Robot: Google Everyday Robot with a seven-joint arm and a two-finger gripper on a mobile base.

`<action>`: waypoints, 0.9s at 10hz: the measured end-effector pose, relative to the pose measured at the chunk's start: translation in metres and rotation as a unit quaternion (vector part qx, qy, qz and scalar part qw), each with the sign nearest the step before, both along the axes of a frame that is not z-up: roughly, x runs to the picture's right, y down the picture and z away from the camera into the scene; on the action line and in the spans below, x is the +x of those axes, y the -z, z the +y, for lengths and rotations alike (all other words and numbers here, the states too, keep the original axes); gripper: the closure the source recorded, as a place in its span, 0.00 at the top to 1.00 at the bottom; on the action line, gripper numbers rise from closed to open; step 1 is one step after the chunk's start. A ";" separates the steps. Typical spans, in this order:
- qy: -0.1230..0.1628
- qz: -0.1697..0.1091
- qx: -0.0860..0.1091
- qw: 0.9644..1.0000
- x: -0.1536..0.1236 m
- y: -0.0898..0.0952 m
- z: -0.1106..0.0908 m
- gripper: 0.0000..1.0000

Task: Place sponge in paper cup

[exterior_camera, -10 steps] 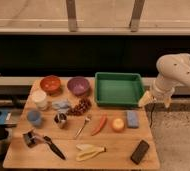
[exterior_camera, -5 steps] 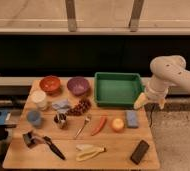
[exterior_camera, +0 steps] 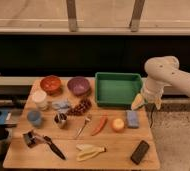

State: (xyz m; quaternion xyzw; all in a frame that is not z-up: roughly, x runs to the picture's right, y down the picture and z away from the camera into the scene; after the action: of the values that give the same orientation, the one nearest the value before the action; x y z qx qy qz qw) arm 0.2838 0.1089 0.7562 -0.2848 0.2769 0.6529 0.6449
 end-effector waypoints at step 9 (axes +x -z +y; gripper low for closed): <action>0.011 0.006 -0.060 0.998 -0.017 -0.042 0.051 0.80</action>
State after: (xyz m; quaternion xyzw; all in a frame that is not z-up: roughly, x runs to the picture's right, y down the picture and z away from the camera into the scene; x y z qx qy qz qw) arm 0.2668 0.1599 0.7982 -0.3162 0.3226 0.6298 0.6319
